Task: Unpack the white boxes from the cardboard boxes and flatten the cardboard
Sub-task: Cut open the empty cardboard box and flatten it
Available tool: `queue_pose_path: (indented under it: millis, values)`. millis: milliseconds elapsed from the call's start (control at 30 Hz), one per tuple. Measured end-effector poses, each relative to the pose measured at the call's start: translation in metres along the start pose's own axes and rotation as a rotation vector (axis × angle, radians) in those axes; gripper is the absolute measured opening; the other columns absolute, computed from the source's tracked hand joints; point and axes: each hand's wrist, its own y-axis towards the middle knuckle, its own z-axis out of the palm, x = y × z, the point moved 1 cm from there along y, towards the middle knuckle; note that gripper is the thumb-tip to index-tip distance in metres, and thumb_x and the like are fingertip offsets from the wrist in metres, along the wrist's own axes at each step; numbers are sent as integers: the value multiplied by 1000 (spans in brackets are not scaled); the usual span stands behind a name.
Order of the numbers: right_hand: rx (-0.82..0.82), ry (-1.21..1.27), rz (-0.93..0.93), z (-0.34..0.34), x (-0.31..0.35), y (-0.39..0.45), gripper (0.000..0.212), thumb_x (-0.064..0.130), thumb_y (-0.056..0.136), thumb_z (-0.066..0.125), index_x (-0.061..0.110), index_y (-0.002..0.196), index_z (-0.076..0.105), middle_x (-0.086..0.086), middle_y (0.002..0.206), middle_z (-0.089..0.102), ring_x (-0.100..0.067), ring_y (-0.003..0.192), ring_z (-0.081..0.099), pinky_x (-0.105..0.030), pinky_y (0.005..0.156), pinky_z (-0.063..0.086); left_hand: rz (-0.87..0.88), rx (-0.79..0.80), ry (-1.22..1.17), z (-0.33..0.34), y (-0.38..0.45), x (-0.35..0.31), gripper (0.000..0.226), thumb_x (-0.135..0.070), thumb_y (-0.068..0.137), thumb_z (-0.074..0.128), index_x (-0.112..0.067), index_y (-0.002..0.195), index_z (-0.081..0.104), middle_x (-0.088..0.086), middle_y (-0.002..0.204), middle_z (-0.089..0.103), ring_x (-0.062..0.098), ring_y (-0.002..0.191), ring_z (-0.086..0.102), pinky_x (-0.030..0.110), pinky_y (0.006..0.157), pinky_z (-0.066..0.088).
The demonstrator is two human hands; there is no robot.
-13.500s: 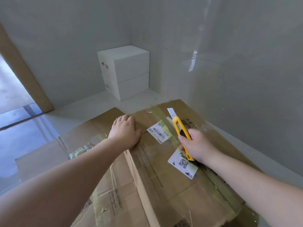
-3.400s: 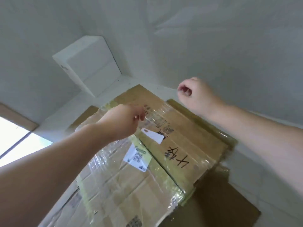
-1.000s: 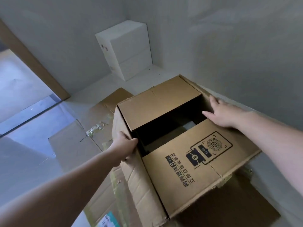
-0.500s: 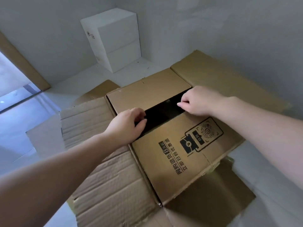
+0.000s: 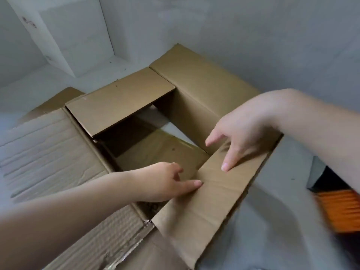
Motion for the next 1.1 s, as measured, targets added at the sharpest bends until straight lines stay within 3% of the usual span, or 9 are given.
queue_pose_path:
  millis: [133, 233, 367, 567, 633, 700, 867, 967, 1100]
  values:
    - [46, -20, -76, 45, 11, 42, 112, 66, 61, 76, 35, 150, 17, 9, 151, 32, -18, 136, 36, -37, 107, 36, -20, 48, 16, 30, 20, -1, 89, -86, 65, 48, -25, 130, 46, -7, 119, 58, 13, 105, 58, 33, 93, 49]
    - [-133, -115, -207, 67, 21, 72, 80, 66, 59, 76, 26, 123, 47, 5, 113, 59, -21, 104, 58, -38, 85, 51, -5, -52, 99, 46, 26, -3, 67, -75, 74, 53, -28, 121, 48, -9, 102, 59, 12, 91, 59, 28, 80, 51]
    - [-265, -154, -292, 69, 25, 82, 54, 63, 66, 73, 26, 101, 54, 13, 80, 53, -14, 77, 57, -27, 58, 45, 13, -90, 124, 46, 30, -4, 61, -74, 80, 45, -29, 121, 49, -9, 100, 60, 11, 89, 60, 28, 78, 52]
    - [-225, 135, -205, 43, 14, 87, 83, 80, 79, 36, 25, 141, 43, 4, 139, 50, -17, 123, 48, -26, 87, 37, -116, -202, 118, -11, 39, 34, 56, -59, 93, 39, -20, 132, 50, 1, 122, 59, 18, 106, 58, 28, 91, 47]
    - [-274, 140, -180, 31, 15, 96, 80, 78, 83, 27, 23, 137, 47, 5, 130, 56, -16, 116, 52, -29, 92, 41, -201, -225, 177, -34, 41, 59, 56, -52, 95, 42, -15, 138, 44, 4, 122, 59, 21, 108, 59, 30, 92, 48]
    - [-319, 132, -138, 16, 15, 103, 75, 75, 86, 29, 21, 134, 49, 15, 104, 57, -8, 96, 54, -26, 80, 42, -285, -242, 223, -54, 42, 84, 58, -49, 97, 42, -11, 141, 40, 7, 130, 56, 24, 119, 53, 32, 99, 43]
    - [-426, 70, -88, -11, 17, 122, 66, 70, 88, 35, 21, 129, 50, 3, 122, 56, -18, 106, 57, -37, 89, 49, -338, -314, 324, -80, 35, 118, 69, -45, 95, 46, -10, 149, 20, 12, 145, 37, 29, 128, 45, 38, 103, 42]
    - [-496, 16, -73, -25, 24, 126, 59, 64, 90, 39, 22, 131, 47, 0, 130, 47, -21, 112, 52, -32, 87, 46, -292, -508, 369, -91, 23, 118, 73, -43, 92, 51, -16, 150, 14, 10, 145, 36, 30, 128, 43, 40, 103, 39]
    - [-622, -59, -35, -49, 29, 132, 64, 60, 91, 42, 23, 143, 36, -11, 152, 28, -28, 138, 30, -42, 111, 32, -177, -908, 445, -133, 6, 130, 69, -35, 91, 50, -15, 149, 19, 7, 156, 18, 25, 142, 19, 37, 116, 16]
